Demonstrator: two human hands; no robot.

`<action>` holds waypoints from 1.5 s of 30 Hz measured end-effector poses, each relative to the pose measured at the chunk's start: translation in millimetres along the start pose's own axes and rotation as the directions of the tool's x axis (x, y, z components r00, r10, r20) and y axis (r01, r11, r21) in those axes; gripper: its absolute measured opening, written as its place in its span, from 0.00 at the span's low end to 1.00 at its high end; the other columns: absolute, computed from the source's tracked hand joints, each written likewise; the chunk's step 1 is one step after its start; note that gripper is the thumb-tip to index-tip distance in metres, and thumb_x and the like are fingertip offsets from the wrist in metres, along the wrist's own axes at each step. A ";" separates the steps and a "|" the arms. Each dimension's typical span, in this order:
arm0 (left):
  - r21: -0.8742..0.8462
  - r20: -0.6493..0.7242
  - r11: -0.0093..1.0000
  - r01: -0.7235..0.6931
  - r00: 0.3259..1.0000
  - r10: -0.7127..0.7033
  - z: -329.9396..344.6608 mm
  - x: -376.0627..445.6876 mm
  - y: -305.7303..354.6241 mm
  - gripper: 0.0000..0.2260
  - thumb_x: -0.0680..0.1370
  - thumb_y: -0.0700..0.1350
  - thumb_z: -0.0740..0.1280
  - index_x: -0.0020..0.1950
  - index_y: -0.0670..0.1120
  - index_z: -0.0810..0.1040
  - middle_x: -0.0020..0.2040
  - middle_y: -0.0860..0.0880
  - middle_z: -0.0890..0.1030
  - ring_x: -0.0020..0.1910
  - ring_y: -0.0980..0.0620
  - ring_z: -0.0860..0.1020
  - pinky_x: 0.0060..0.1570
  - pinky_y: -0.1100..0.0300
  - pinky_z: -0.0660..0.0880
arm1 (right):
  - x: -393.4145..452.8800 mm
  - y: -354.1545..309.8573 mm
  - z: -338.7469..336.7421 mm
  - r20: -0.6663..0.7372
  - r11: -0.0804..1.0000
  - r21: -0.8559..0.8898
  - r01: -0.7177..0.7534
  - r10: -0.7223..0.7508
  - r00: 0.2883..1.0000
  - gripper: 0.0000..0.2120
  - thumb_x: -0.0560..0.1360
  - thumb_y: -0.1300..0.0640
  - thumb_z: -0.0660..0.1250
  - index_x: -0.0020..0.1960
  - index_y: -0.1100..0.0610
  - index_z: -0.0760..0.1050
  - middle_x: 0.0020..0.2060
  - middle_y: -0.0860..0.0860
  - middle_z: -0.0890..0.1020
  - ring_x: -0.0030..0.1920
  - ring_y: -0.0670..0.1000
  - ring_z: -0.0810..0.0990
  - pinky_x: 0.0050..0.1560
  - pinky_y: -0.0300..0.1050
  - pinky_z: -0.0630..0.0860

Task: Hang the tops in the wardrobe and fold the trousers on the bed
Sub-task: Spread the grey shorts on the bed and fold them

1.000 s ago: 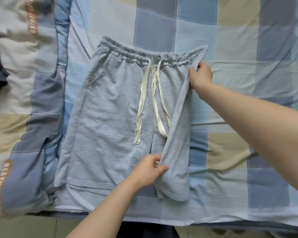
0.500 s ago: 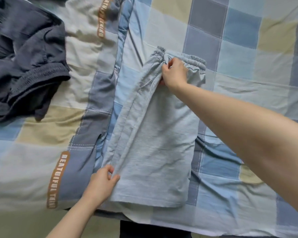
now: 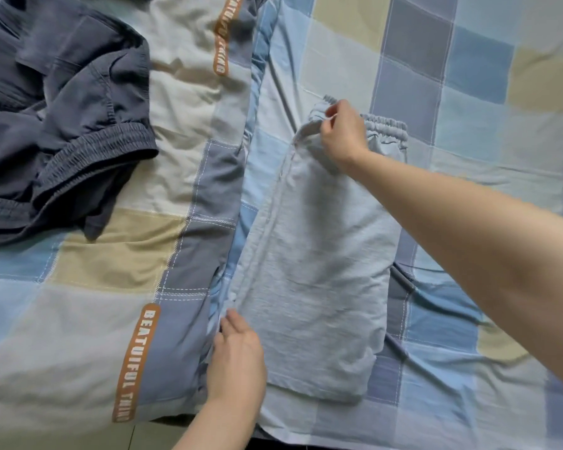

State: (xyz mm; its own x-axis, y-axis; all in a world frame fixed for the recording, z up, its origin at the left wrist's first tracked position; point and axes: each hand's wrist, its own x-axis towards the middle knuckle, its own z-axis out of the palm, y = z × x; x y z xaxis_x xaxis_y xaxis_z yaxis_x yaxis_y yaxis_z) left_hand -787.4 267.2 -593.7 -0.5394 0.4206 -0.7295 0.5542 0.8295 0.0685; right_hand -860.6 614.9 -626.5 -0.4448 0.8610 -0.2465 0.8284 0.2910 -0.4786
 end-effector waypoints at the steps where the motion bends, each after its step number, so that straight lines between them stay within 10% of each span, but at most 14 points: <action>1: 0.020 -0.035 0.999 -0.043 0.998 0.044 -2.7 5.5 5.7 0.30 0.80 0.36 0.55 0.77 0.35 0.42 0.78 0.39 0.57 0.75 0.45 0.62 0.69 0.60 0.64 | 10.7 7.8 -5.4 -0.032 0.998 -0.060 0.001 -0.003 0.999 0.14 0.78 0.58 0.57 0.62 0.58 0.71 0.60 0.58 0.75 0.62 0.58 0.72 0.61 0.50 0.68; 4: 0.005 -0.162 0.989 -0.146 0.976 0.145 -19.3 38.3 18.4 0.32 0.80 0.39 0.57 0.78 0.37 0.41 0.79 0.42 0.51 0.77 0.45 0.54 0.75 0.59 0.53 | 37.4 26.6 -18.5 -0.026 0.969 -0.247 -0.025 0.019 0.999 0.19 0.79 0.51 0.59 0.68 0.57 0.68 0.66 0.58 0.71 0.67 0.60 0.65 0.65 0.52 0.63; 14: -0.188 -0.153 0.980 -0.073 0.987 0.044 -37.7 111.2 24.3 0.12 0.81 0.48 0.62 0.57 0.41 0.67 0.56 0.39 0.78 0.55 0.38 0.77 0.49 0.48 0.71 | 71.9 36.5 -12.2 0.399 0.912 -0.383 0.145 0.021 0.917 0.20 0.75 0.41 0.65 0.58 0.54 0.72 0.60 0.57 0.77 0.63 0.63 0.71 0.62 0.49 0.65; 18: -0.177 -0.056 0.976 -0.129 0.991 0.121 -18.1 108.8 19.7 0.07 0.81 0.46 0.59 0.51 0.43 0.66 0.53 0.36 0.80 0.53 0.35 0.77 0.47 0.48 0.70 | 91.1 17.0 -33.5 0.184 0.924 -0.371 0.098 -0.031 0.982 0.10 0.79 0.47 0.58 0.51 0.52 0.72 0.63 0.59 0.72 0.71 0.64 0.59 0.65 0.67 0.55; 23: -0.529 -0.043 0.849 -0.023 0.999 0.001 -17.7 126.8 14.9 0.08 0.79 0.46 0.64 0.48 0.41 0.78 0.50 0.35 0.81 0.53 0.34 0.77 0.48 0.50 0.70 | 122.3 -1.5 -56.9 -0.021 0.899 -0.436 0.043 -0.057 0.998 0.19 0.81 0.50 0.51 0.69 0.56 0.64 0.70 0.59 0.66 0.73 0.61 0.56 0.67 0.64 0.53; 28: -0.620 -0.013 0.783 0.046 0.998 -0.069 -16.2 119.5 14.3 0.07 0.77 0.43 0.68 0.49 0.40 0.80 0.44 0.41 0.82 0.49 0.40 0.80 0.43 0.55 0.69 | 34.9 56.2 -44.7 -0.167 0.987 -0.122 0.104 -0.123 0.978 0.18 0.78 0.58 0.56 0.67 0.54 0.67 0.63 0.53 0.73 0.65 0.55 0.67 0.61 0.50 0.61; 31: -0.614 -0.005 0.784 0.089 0.993 -0.117 -13.8 107.7 12.0 0.06 0.76 0.41 0.69 0.49 0.38 0.78 0.45 0.39 0.81 0.49 0.39 0.78 0.44 0.55 0.68 | -54.8 119.4 -38.7 -0.212 0.984 0.144 -0.109 0.139 0.967 0.16 0.77 0.62 0.58 0.64 0.59 0.69 0.57 0.58 0.75 0.58 0.58 0.71 0.61 0.51 0.65; 35: -0.657 -0.127 0.754 0.000 0.986 -0.111 -8.6 88.7 9.1 0.11 0.77 0.34 0.61 0.58 0.41 0.70 0.51 0.38 0.78 0.49 0.39 0.77 0.44 0.53 0.67 | -172.5 181.5 -19.6 0.096 0.735 0.410 -0.541 0.555 0.826 0.10 0.80 0.56 0.59 0.59 0.58 0.70 0.52 0.56 0.78 0.51 0.57 0.79 0.58 0.58 0.74; 40: -0.550 -0.334 0.805 -0.225 0.942 0.035 5.5 61.8 6.1 0.18 0.79 0.35 0.60 0.69 0.44 0.65 0.67 0.42 0.72 0.62 0.41 0.73 0.57 0.52 0.67 | -241.0 189.9 -2.6 0.390 0.616 0.465 -0.635 0.502 0.772 0.08 0.77 0.57 0.66 0.55 0.56 0.74 0.50 0.53 0.82 0.48 0.51 0.80 0.48 0.45 0.75; 45: -0.658 -0.216 0.751 -0.061 0.970 -0.111 17.6 58.3 -0.9 0.04 0.80 0.40 0.65 0.48 0.40 0.76 0.47 0.39 0.81 0.49 0.39 0.78 0.45 0.50 0.69 | -251.7 183.9 -13.1 0.251 0.653 0.566 -0.503 0.445 0.860 0.03 0.78 0.60 0.64 0.51 0.58 0.74 0.42 0.47 0.79 0.39 0.38 0.76 0.37 0.27 0.71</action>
State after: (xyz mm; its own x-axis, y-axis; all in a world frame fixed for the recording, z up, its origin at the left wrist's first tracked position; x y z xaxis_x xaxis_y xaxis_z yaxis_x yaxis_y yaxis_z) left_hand -808.2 284.6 -648.2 -0.7218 0.3955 -0.5680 0.0318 0.8388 0.5435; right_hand -591.9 457.1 -641.4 -0.0996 0.7650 -0.6363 0.5717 -0.4794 -0.6658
